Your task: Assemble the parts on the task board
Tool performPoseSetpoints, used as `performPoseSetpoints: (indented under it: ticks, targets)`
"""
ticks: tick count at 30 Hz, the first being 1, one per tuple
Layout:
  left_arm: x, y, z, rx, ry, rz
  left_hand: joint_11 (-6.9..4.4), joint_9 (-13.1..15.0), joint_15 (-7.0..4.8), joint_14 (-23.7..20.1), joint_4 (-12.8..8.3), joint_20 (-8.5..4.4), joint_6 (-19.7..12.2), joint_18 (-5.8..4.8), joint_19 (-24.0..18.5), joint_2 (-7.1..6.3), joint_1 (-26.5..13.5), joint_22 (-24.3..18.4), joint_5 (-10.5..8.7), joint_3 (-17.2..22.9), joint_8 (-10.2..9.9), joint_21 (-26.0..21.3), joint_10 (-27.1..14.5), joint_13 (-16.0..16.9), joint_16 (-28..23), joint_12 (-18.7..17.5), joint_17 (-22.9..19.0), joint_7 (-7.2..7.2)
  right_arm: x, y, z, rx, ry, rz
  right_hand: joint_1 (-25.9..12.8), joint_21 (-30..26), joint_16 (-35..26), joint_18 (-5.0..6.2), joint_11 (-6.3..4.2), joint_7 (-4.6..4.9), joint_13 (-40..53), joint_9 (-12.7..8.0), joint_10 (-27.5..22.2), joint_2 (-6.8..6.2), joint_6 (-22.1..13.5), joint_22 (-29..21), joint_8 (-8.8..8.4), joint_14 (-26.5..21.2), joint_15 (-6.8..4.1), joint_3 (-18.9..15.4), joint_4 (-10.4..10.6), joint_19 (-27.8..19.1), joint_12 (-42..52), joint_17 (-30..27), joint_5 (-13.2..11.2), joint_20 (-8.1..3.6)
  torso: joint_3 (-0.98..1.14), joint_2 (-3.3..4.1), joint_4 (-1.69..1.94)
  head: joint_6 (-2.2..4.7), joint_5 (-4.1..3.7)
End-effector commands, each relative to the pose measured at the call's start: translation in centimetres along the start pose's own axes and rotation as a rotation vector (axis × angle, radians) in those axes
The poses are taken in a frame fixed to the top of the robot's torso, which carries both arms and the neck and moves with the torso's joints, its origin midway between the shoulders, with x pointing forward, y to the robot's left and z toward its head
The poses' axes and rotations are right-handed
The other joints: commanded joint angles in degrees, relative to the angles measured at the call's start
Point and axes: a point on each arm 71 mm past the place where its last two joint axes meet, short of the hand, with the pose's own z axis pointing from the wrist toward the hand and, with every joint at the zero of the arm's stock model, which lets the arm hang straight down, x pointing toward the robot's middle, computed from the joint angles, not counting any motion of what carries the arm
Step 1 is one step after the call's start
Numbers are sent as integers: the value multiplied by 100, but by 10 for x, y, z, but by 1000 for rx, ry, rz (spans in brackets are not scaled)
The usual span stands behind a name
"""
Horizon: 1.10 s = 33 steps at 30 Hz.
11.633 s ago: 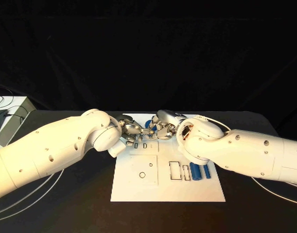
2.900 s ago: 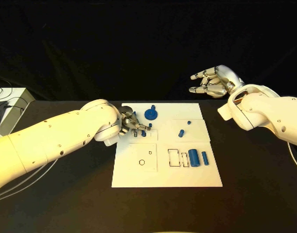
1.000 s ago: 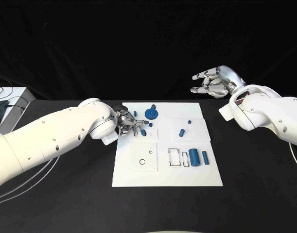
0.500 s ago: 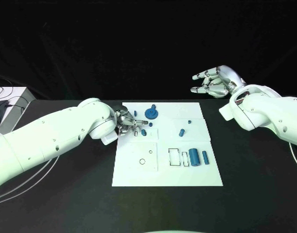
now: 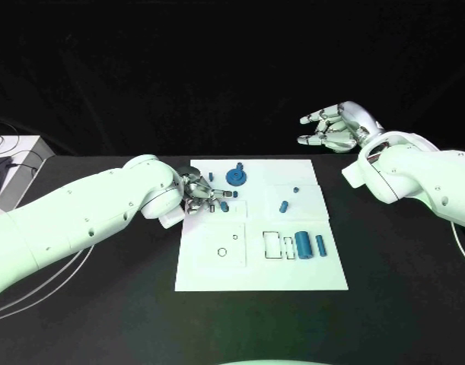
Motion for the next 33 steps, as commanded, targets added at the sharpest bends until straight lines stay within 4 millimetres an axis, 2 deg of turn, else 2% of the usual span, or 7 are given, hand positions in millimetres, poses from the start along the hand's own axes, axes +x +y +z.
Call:
performPoseSetpoints:
  ticks: [1,9,13,23,33]
  targets:
    - [3,-2,1,13,26,-7,9,7,-9,19,-13,-3,1,40,15,35,20,2,26,-31,-13,7,11,-7,24,14,-10,-6,1,1,0,-13,11,2,-45,-21,-25,-3,-17,33,5,-2,2,29,-2,1099,-33,40,-6,-38,0,441,0,5,15,0,2,-4,3,-5,-1]
    - [8,-2,0,18,51,-23,9,5,-8,19,-24,-4,5,37,15,46,53,10,26,-41,-10,4,12,-12,30,16,-5,-7,1,1,0,-13,12,2,-45,-21,-25,-3,-17,33,5,-2,2,29,-2,1099,-33,40,-6,-38,0,441,0,5,15,0,-4,-2,2,-6,-3]
    - [8,-2,0,20,54,-29,5,7,-12,27,-38,-11,15,30,25,58,86,27,24,-51,-9,14,21,-16,45,21,10,-10,2,1,0,-13,12,2,-45,-21,-25,-3,-17,33,5,-2,2,29,-2,1099,-33,40,-6,-38,0,441,0,5,15,0,1,-3,-3,-7,5]
    - [7,-1,-1,21,45,-37,-2,13,-17,40,-49,-22,31,18,41,83,111,55,24,-77,-7,28,41,-29,61,25,30,-18,2,1,1,-12,14,2,-45,-21,-25,-3,-17,33,5,-2,2,29,-2,1099,-33,40,-6,-38,0,441,0,5,15,0,-3,-1,7,-15,-18]
    - [3,5,-2,7,30,-30,-17,33,-30,71,-50,-35,63,9,76,79,115,96,25,-98,2,63,77,-49,96,33,82,-35,2,1,1,-11,14,2,-45,-21,-25,-3,-17,33,5,-2,2,29,-2,1099,-33,40,-6,-38,0,441,0,5,15,0,1,-1,-2,-8,-18]
